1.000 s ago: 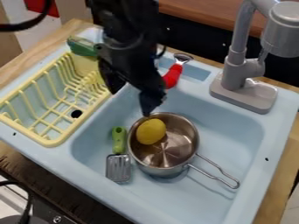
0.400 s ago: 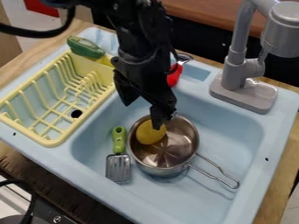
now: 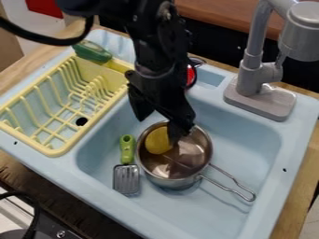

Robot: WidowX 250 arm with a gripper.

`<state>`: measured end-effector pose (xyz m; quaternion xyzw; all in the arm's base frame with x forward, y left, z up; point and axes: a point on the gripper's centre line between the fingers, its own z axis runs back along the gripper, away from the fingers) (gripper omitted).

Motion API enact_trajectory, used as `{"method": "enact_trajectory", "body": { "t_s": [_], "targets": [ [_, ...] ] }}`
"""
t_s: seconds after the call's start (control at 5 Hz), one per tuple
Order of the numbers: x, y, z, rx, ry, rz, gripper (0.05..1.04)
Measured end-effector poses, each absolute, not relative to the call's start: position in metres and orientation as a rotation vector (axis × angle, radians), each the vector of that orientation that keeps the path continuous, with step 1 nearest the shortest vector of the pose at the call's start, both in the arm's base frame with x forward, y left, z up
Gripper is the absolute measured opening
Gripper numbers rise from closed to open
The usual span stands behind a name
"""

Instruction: Remove the lemon from the silver pan and place it in the yellow colander

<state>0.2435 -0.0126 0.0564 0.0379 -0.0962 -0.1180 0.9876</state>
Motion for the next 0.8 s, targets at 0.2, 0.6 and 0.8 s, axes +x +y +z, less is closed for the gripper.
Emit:
{"method": "enact_trajectory", "body": {
  "t_s": [0.2,0.6,0.8],
  "targets": [
    [0.244,-0.017,0.047,0.087,-0.200,-0.215,1.000],
    [0.244,-0.021,0.034,0.069,-0.188,-0.208,1.000],
    [0.244,-0.022,0.029,0.060,-0.181,-0.208,1.000]
  ]
}}
